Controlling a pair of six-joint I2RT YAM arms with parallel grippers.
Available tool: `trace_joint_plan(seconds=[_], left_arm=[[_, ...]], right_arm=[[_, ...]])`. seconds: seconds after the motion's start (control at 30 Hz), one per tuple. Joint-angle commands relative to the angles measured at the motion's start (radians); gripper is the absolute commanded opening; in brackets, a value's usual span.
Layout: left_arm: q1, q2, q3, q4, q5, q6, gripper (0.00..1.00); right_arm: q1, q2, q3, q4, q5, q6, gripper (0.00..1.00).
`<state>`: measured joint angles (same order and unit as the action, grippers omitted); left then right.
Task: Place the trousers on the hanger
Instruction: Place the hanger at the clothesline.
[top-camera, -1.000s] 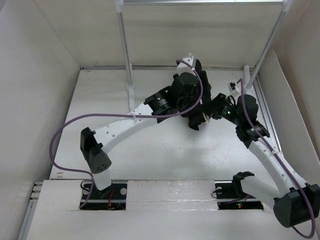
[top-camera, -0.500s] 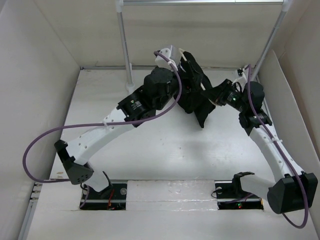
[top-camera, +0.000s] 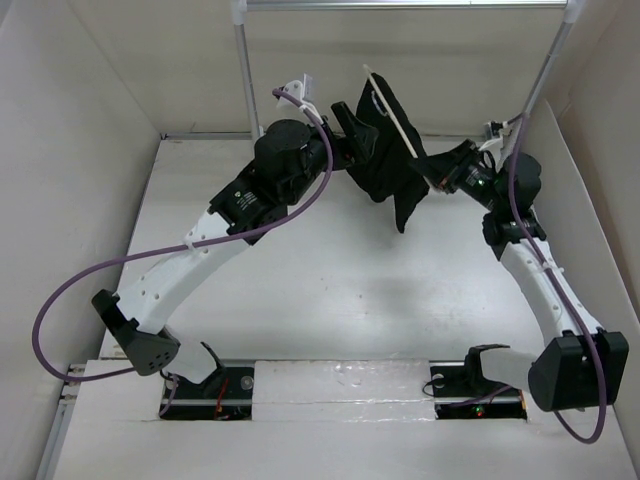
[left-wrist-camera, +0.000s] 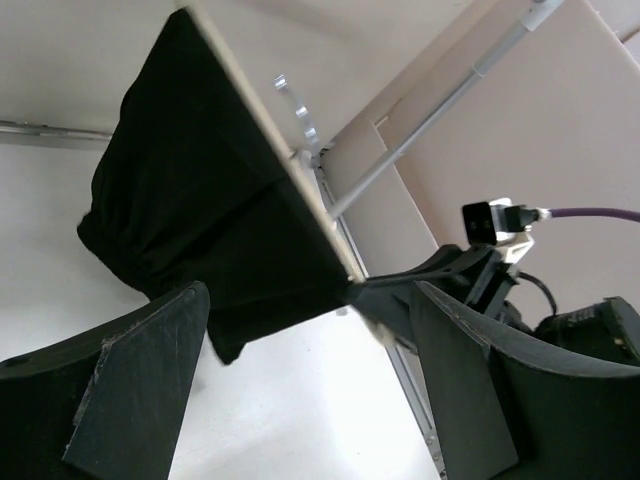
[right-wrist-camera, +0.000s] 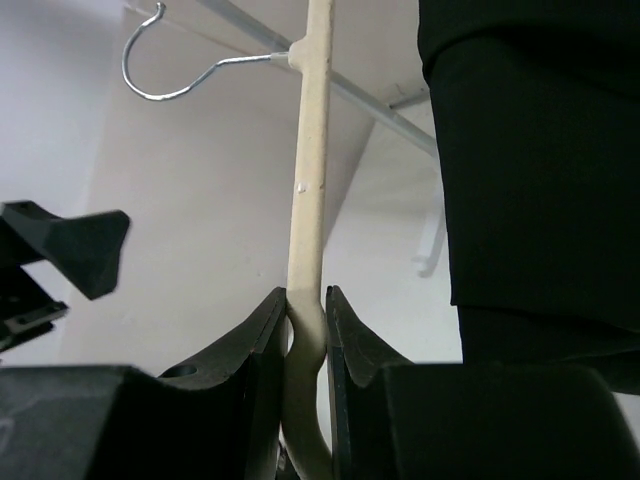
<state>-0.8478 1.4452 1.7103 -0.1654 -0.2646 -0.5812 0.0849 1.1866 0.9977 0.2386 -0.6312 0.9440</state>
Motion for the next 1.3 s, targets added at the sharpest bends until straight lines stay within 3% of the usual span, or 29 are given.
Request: trace_joint_plan(seconds=[0.0, 0.4, 0.6, 0.77, 1.03, 1.27], left_arm=[[0.013, -0.006, 0.029, 0.02, 0.014, 0.001, 0.77], [0.013, -0.029, -0.026, -0.02, 0.013, -0.006, 0.77], [0.013, -0.063, -0.104, -0.028, 0.033, -0.028, 0.77], [0.013, -0.081, -0.143, -0.028, 0.051, -0.042, 0.76], [0.013, -0.101, -0.187, -0.031, 0.057, -0.058, 0.76], [0.013, -0.103, -0.193, -0.031, 0.056, -0.062, 0.76]], right_arm=[[-0.04, -0.016, 0.039, 0.341, -0.032, 0.14, 0.0], [-0.218, 0.074, 0.036, 0.689, 0.071, 0.499, 0.0], [-0.295, 0.11, 0.101, 0.653, 0.148, 0.518, 0.0], [-0.315, 0.201, 0.136, 0.77, 0.192, 0.61, 0.0], [-0.342, 0.255, 0.24, 0.792, 0.237, 0.664, 0.0], [-0.352, 0.326, 0.352, 0.731, 0.283, 0.67, 0.0]])
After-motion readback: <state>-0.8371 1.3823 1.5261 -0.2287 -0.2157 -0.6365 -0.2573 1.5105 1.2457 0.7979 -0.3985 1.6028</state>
